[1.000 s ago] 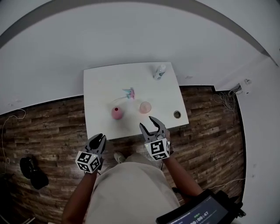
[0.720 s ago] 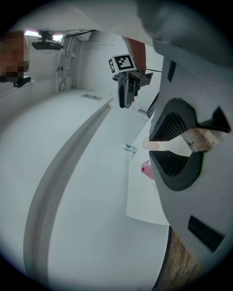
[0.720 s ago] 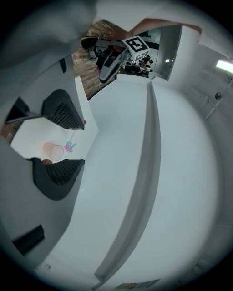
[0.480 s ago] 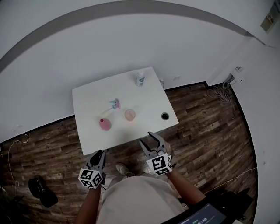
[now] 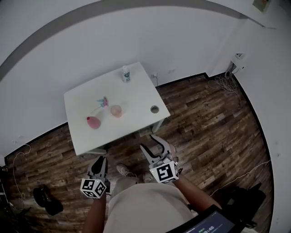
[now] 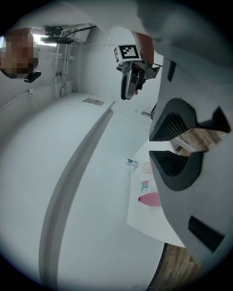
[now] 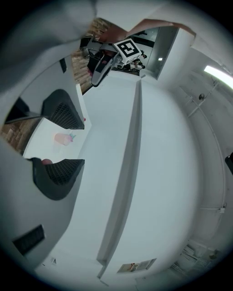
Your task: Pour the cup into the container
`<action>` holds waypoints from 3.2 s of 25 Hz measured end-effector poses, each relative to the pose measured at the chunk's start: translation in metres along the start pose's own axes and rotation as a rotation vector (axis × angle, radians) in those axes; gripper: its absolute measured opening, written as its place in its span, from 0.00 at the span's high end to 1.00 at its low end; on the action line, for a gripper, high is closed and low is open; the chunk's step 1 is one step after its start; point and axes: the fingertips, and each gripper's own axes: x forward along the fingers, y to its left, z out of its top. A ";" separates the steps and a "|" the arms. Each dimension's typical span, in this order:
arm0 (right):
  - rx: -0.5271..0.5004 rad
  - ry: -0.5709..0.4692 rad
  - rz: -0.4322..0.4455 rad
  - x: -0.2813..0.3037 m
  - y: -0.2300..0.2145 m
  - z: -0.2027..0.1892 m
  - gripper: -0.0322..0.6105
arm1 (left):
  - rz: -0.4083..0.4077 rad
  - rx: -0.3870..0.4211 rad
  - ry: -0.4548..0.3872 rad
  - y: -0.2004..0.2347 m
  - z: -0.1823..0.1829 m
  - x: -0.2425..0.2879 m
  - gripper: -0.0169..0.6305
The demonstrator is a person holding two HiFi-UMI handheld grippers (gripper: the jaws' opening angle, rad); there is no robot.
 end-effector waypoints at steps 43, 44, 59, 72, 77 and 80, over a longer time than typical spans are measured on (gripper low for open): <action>0.006 0.148 0.010 -0.052 0.166 -0.027 0.62 | 0.085 -0.005 0.083 0.076 -0.076 -0.173 0.89; 0.008 0.157 0.012 -0.049 0.173 -0.029 0.62 | 0.088 -0.007 0.089 0.083 -0.078 -0.176 0.89; 0.012 0.260 0.084 -0.010 0.236 -0.053 0.62 | 0.142 -0.044 0.183 0.150 -0.118 -0.195 0.89; 0.005 0.290 0.103 -0.007 0.226 -0.065 0.62 | 0.156 -0.040 0.226 0.146 -0.129 -0.185 0.89; 0.001 0.321 0.101 -0.011 0.223 -0.076 0.63 | 0.159 -0.037 0.234 0.141 -0.131 -0.185 0.89; 0.014 0.359 0.079 -0.016 0.216 -0.085 0.71 | 0.161 -0.040 0.237 0.138 -0.133 -0.187 0.89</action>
